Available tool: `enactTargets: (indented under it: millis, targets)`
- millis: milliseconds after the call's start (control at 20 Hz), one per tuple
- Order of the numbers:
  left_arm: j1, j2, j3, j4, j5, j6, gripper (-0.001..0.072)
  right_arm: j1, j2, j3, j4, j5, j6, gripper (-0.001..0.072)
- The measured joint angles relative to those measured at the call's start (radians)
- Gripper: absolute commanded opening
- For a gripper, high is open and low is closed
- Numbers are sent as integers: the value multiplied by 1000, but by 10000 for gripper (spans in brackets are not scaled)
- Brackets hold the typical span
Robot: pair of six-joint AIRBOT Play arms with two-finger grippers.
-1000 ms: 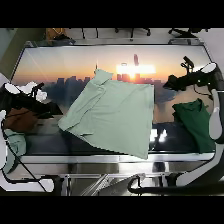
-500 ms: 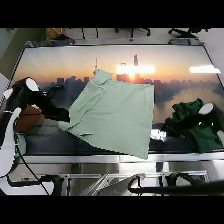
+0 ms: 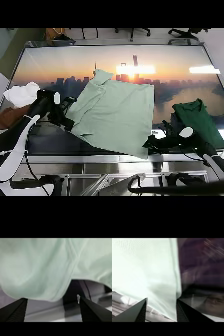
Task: Fold the shirts.
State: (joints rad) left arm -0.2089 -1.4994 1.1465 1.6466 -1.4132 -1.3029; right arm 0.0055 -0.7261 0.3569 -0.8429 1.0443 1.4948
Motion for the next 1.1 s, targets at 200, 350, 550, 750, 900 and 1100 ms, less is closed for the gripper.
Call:
enactTargets:
  millis: [200,350,550,750,900,1100]
  targets:
    - [-38,-1,-6,27,112,-29,494,35,-51,-13,95,-46,-69,307]
    - [-47,-11,-7,60,140,-41,407,44,-75,-19,148,-79,-143,223]
    - [-50,-38,-7,100,143,-40,18,47,-85,-19,199,-124,-194,19]
    - [-50,-45,16,123,118,-25,14,46,-80,6,213,-135,-217,18]
    - [-20,-11,121,127,55,-22,14,-8,-49,133,221,-66,-241,18]
    - [128,94,345,-6,-59,-66,14,-221,-21,517,284,121,-300,18]
